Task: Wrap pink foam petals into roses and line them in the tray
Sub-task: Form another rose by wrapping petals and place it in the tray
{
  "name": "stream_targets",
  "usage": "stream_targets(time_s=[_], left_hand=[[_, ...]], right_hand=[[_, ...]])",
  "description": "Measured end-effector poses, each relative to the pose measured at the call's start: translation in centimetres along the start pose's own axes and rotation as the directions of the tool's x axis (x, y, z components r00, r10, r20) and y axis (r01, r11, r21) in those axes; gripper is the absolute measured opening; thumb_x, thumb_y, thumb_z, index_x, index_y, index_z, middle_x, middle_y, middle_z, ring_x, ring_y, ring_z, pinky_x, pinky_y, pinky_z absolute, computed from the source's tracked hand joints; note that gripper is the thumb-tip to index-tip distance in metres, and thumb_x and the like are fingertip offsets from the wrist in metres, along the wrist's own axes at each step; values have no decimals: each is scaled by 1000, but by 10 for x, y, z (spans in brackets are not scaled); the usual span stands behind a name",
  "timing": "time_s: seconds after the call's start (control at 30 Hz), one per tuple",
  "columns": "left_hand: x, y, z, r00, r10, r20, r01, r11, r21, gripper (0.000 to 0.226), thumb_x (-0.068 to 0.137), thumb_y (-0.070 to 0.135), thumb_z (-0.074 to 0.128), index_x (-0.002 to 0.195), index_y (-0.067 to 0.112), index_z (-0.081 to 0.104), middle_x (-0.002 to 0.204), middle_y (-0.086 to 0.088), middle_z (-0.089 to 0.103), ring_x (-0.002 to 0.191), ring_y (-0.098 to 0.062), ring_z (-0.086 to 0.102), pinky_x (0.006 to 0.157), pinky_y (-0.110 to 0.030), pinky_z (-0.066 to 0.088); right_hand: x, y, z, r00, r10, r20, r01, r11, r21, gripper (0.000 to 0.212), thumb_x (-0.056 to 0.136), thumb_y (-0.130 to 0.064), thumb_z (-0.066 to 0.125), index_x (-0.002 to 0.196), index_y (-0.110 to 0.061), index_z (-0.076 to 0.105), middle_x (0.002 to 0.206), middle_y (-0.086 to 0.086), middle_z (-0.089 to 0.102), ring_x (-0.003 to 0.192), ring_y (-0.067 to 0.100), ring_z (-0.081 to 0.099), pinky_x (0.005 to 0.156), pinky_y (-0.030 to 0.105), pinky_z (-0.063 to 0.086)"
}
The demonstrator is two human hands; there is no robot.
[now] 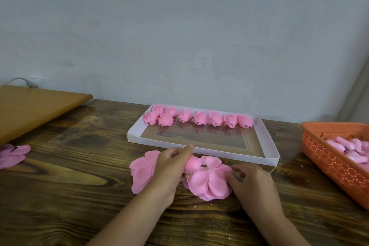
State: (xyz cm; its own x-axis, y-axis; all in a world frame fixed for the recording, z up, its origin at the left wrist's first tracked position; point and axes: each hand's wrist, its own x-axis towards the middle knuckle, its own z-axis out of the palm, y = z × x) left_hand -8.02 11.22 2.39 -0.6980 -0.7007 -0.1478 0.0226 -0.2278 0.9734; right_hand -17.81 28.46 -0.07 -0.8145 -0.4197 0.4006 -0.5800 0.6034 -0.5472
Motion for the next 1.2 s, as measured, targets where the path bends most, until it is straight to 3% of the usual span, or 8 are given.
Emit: stream_targets(time_s=[0.23,0.33,0.47,0.77,0.9,1.0,1.1,1.2], left_hand=[[0,0,0,1000,7,-2,-7,1000,-5,28,90,36,73,71,17,67,64,3,70,71,-22,64,67,-37,53],[-1,0,0,1000,11,1,-11,1000,-4,29,90,35,73,70,17,66,64,2,70,68,-20,63,63,-33,51],[-1,1,0,1000,9,5,-9,1000,-2,29,90,35,73,70,17,66,63,2,69,65,-19,62,62,-32,50],[-1,0,0,1000,1,11,-1,1000,18,29,90,37,73,72,16,67,65,1,69,61,-17,58,59,-31,48],[-1,0,0,1000,13,9,-13,1000,16,28,90,37,73,73,16,67,64,1,70,67,-19,64,61,-32,53],[-1,0,0,1000,11,2,-11,1000,22,25,90,37,73,76,16,69,68,1,73,77,-23,70,64,-35,58],[-1,1,0,1000,7,-6,-7,1000,22,23,89,37,74,79,16,71,78,-5,75,84,-27,72,72,-42,61],[0,0,0,1000,18,-1,-18,1000,18,24,90,36,73,78,15,70,69,0,73,77,-24,69,70,-39,60]], right_hand=[[0,-4,3,997,46,-62,-36,987,157,9,84,-31,74,78,-26,69,78,-17,67,78,3,62,65,19,45],[0,-1,7,996,-16,-85,23,996,86,13,85,-30,72,94,-20,72,90,-10,65,86,12,59,72,25,44],[0,3,7,1000,-11,-11,11,1000,19,26,87,-33,68,83,-8,72,83,-4,68,78,10,58,68,35,54],[-4,-6,0,1000,16,-1,-16,998,-62,20,87,-42,68,99,-26,74,94,-14,65,83,6,57,67,24,46],[-4,-9,-1,1000,-8,-12,8,1000,-14,11,85,-35,72,82,-25,70,82,-14,64,78,4,56,62,20,43],[-5,-12,-2,999,-32,-28,35,988,149,20,84,-30,70,66,-26,61,66,-10,63,67,4,59,55,16,43],[-5,-19,-2,990,131,56,-142,868,477,24,81,-31,63,61,-23,54,59,-7,60,60,9,56,59,31,51],[-5,-22,-5,937,201,287,-350,545,762,24,84,-26,51,74,-16,70,81,5,72,82,32,66,71,51,57]])
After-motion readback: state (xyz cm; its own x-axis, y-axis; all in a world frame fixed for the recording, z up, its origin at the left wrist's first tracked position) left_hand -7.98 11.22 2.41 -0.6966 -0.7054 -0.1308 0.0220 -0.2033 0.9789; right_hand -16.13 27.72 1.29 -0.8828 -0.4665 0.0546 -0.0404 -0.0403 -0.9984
